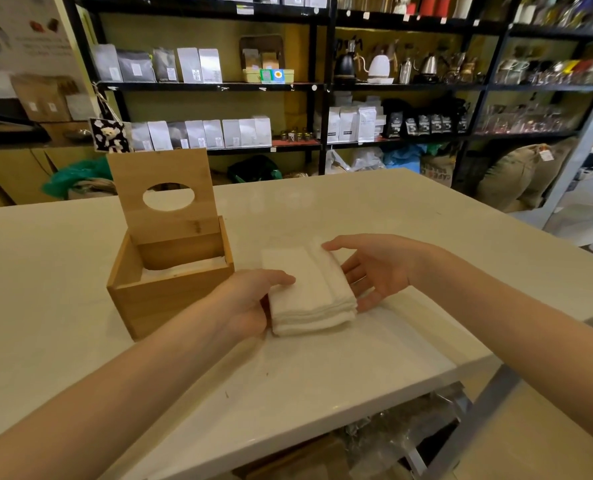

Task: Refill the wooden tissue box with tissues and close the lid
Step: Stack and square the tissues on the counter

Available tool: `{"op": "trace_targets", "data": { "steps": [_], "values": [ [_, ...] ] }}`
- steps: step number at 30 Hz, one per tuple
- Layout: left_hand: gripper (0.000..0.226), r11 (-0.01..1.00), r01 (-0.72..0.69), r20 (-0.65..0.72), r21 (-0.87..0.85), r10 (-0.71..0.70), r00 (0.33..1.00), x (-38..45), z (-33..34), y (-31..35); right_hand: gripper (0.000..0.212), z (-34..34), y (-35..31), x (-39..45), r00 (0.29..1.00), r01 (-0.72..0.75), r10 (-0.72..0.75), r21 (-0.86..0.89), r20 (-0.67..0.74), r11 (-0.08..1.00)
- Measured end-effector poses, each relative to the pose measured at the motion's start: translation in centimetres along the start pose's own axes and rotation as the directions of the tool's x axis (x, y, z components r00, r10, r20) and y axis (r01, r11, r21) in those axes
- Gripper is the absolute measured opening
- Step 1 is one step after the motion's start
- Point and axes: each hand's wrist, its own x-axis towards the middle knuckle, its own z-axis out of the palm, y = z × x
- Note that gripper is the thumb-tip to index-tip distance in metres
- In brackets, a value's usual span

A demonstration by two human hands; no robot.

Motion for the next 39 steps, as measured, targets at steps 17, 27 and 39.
{"op": "trace_targets", "data": {
  "steps": [17, 27, 39],
  "values": [
    [0.044, 0.934, -0.336, 0.024, 0.122, 0.336, 0.942, 0.8, 0.7, -1.1, 0.04, 0.2, 1.5, -1.4, 0.932, 0.351, -0.361, -0.217, -0.011, 0.911],
    [0.08, 0.925, -0.269, 0.202, -0.269, 0.327, 0.923, -0.9, 0.0, 3.9, 0.005, 0.3, -1.1, -4.6, 0.735, 0.669, -0.637, 0.099, -0.233, 0.736],
    [0.097, 0.828, -0.213, 0.396, -0.519, 0.454, 0.798, -1.7, -0.1, 2.2, 0.012, 3.2, -2.8, -3.5, 0.803, 0.596, -0.524, 0.42, -0.285, 0.685]
  ]
}}
